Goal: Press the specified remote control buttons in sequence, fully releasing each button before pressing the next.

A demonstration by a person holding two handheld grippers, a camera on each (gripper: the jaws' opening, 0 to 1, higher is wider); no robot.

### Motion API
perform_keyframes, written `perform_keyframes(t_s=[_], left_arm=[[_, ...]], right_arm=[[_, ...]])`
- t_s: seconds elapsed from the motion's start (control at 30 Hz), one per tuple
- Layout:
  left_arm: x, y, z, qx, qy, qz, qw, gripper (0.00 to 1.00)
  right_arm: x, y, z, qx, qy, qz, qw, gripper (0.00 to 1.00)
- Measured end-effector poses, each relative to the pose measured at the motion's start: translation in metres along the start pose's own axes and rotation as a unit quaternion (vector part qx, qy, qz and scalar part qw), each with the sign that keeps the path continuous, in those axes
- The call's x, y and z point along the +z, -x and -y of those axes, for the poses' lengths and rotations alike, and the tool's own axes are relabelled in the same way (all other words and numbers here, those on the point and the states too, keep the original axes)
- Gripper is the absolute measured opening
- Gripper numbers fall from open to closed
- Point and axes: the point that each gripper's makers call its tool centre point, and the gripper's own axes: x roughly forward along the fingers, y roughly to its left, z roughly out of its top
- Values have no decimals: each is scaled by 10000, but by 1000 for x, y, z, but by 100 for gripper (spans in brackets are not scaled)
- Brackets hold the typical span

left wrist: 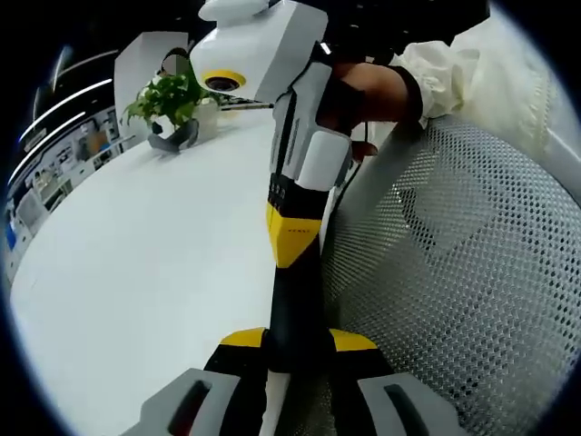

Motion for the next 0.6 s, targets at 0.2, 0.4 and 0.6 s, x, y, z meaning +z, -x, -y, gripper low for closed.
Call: perform_keyframes(t_s=[0.2,0.4,0.6], left_arm=[[0,0,-1,-5,27,10,10000,24],[0,0,-2,-12,63,17,10000,24],[0,0,-2,-15,94,21,10000,24]], right_arm=[[0,-1,1,-31,37,9,10000,0],[0,-1,1,-51,86,12,9999,0],[0,-1,2,-43,91,37,9999,0]])
